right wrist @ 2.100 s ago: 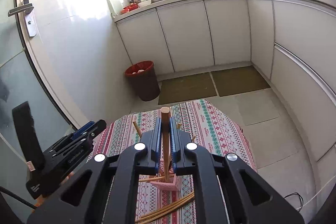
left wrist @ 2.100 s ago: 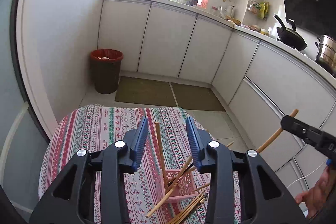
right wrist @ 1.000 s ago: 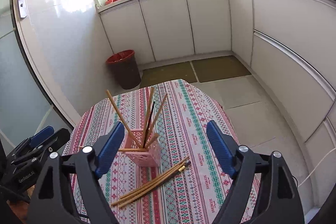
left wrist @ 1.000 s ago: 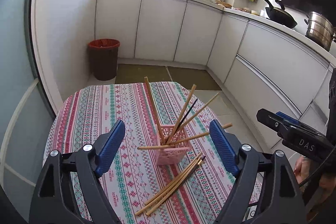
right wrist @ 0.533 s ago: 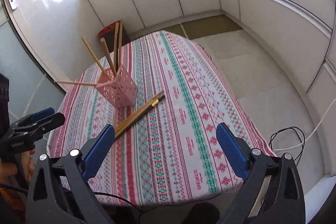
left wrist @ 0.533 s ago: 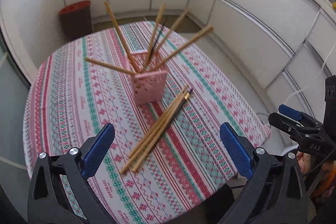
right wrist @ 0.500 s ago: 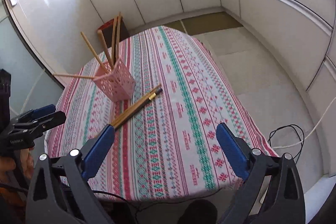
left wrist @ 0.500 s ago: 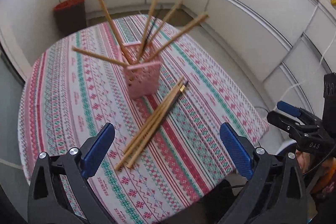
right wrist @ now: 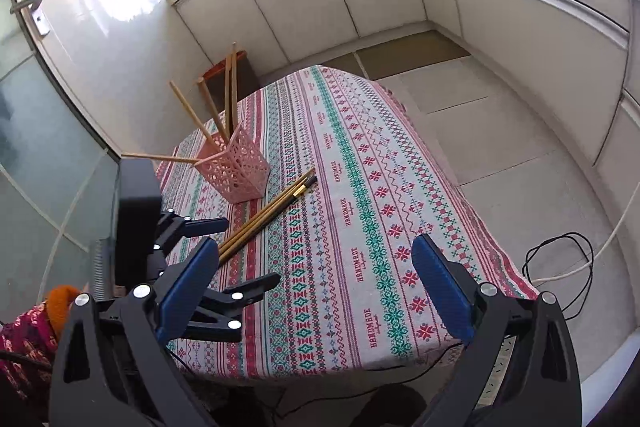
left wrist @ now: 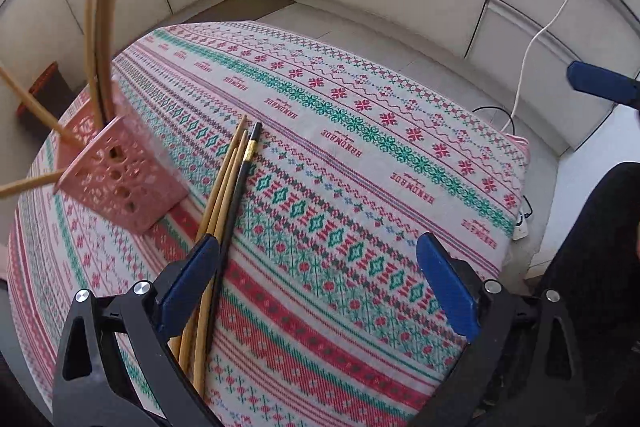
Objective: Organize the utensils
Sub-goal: 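Move the left gripper down onto the chopstick pile, then close the left gripper on a chopstick and lift it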
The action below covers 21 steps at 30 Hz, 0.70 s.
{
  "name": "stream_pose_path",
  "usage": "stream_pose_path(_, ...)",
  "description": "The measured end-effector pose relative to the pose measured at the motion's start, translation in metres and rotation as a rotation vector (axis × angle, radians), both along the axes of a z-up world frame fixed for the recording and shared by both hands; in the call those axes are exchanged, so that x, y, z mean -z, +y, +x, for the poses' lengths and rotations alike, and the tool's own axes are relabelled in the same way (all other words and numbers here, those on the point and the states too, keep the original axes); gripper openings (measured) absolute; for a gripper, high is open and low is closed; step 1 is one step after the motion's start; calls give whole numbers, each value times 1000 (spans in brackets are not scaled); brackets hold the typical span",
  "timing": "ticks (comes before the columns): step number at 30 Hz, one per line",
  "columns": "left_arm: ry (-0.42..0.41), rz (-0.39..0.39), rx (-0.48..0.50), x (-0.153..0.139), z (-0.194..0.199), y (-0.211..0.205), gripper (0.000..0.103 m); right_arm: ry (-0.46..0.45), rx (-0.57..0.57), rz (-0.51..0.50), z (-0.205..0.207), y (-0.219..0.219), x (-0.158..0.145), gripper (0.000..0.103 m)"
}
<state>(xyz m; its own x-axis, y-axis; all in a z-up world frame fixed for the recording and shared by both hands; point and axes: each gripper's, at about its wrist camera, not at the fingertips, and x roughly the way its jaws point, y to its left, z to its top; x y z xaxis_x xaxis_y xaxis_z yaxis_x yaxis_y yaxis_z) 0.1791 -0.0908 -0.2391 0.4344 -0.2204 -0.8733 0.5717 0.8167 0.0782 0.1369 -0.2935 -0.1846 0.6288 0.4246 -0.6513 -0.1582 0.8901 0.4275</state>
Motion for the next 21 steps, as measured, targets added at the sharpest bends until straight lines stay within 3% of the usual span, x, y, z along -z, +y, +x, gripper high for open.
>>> stream_pose_path(6, -84, 172, 47, 17, 26, -46, 95, 65, 82, 137, 8, -35, 10, 94)
stream_pose_path(10, -73, 183, 85, 21, 55, -63, 95, 132, 129, 224, 16, -51, 21, 94)
stream_pose_path(15, 30, 140, 80, 31, 101, -61, 94, 198, 184, 329, 24, -67, 33, 94)
stream_pose_path(17, 91, 143, 65, 41, 114, -57, 83, 218, 200, 350, 25, -70, 38, 94)
stream_pose_path(18, 133, 117, 65, 44, 119, -55, 72, 226, 206, 358, 26, -72, 40, 94)
stream_pose_path(19, 144, 83, 71, 42, 120, -52, 49, 234, 210, 365, 27, -73, 42, 94)
stream_pose_path(20, 179, 59, 76, 42, 121, -50, 41, 240, 215, 369, 27, -75, 44, 94)
stream_pose_path(21, 183, 57, 81, 41, 119, -50, 27, 244, 220, 371, 27, -76, 46, 94)
